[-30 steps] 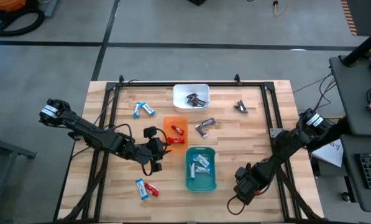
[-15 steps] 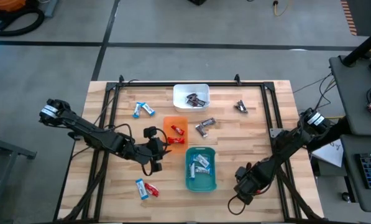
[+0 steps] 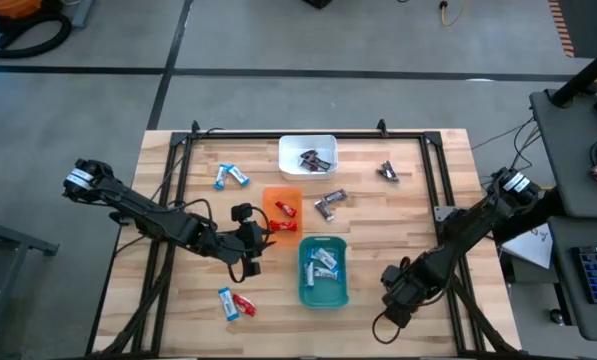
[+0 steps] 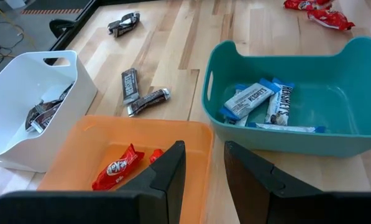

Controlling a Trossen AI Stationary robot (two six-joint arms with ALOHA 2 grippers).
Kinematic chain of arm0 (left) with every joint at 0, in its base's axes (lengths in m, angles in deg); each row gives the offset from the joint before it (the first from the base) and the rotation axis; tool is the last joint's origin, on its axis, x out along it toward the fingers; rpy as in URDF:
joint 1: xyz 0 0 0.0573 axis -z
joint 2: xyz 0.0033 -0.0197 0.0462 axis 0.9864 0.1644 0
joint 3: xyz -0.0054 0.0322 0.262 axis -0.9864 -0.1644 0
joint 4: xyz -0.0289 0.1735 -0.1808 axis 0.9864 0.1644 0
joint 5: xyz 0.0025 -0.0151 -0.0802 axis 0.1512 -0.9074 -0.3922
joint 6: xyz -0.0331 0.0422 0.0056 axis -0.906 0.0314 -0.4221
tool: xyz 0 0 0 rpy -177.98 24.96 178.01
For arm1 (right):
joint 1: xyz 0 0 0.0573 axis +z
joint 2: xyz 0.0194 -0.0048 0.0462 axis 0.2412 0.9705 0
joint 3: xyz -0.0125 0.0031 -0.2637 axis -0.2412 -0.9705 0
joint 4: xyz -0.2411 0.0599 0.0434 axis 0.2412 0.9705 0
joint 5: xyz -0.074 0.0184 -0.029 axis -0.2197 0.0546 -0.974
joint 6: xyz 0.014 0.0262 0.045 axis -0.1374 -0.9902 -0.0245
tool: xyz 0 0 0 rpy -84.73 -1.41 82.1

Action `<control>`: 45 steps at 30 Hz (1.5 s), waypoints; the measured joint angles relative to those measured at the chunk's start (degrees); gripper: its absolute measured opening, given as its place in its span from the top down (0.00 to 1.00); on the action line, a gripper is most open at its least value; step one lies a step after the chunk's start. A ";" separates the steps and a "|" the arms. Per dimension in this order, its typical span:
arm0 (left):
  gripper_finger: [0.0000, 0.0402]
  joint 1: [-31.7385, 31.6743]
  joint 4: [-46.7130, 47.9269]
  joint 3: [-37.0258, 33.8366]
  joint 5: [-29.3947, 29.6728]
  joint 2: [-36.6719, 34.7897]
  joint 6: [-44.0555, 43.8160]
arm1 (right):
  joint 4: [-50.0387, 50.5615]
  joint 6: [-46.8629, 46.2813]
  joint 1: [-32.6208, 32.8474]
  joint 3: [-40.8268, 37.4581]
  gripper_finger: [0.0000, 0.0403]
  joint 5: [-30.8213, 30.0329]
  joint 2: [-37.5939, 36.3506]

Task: Sort candy
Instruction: Put the red chocolate bar into the orange bin

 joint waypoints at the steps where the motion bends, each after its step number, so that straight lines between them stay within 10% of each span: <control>1: 0.76 -0.01 -0.01 0.00 -0.01 0.00 0.00 | 0.20 0.03 -0.05 0.00 0.91 -0.72 -0.71; 18: 0.76 0.00 0.16 0.04 0.00 0.02 0.00 | -4.92 22.29 -9.40 -0.02 0.91 -19.16 -10.32; 45: 0.76 -0.13 20.73 5.25 9.42 -1.39 1.30 | -46.63 71.72 -38.94 4.12 0.91 -21.52 -2.66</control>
